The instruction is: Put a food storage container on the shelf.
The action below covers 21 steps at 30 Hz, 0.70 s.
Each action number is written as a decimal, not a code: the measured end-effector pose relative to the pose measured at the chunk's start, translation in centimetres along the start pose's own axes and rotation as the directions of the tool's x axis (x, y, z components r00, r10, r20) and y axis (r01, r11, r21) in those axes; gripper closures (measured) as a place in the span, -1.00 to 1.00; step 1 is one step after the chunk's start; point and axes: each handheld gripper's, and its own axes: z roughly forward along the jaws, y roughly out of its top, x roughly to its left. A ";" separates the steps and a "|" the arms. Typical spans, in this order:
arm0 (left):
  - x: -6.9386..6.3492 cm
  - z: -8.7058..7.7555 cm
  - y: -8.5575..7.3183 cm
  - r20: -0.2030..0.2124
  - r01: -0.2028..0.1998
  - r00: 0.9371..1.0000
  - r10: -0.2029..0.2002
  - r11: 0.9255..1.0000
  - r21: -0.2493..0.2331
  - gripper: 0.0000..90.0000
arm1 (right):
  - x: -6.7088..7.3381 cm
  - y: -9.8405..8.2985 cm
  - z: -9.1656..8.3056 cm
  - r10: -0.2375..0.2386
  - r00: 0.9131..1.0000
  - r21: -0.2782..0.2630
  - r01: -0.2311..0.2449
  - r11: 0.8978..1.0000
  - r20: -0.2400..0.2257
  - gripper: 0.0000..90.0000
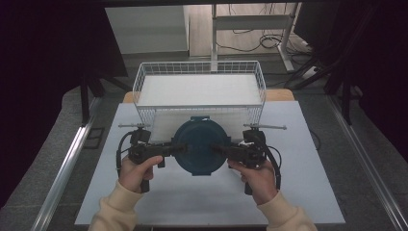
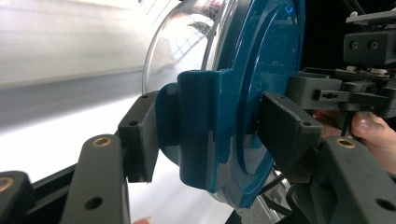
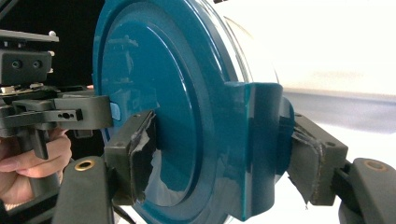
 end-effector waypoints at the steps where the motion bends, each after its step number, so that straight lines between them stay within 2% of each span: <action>1: -0.1 0.0 0.2 -0.001 -0.001 1.000 0.001 1.000 -0.002 -0.08 | 0.0 0.3 0.0 -0.006 1.000 0.000 0.006 1.000 0.000 -0.33; 11: -1.3 -0.4 2.9 -0.014 -0.023 1.000 0.022 1.000 -0.005 -0.08 | 0.4 2.9 -0.7 -0.016 1.000 -0.008 0.016 1.000 -0.016 -0.33; 21: -1.6 -0.6 5.2 0.000 -0.035 0.999 0.035 0.999 -0.011 -0.08 | 1.0 5.2 -1.1 -0.030 1.000 -0.015 0.030 0.999 -0.006 -0.32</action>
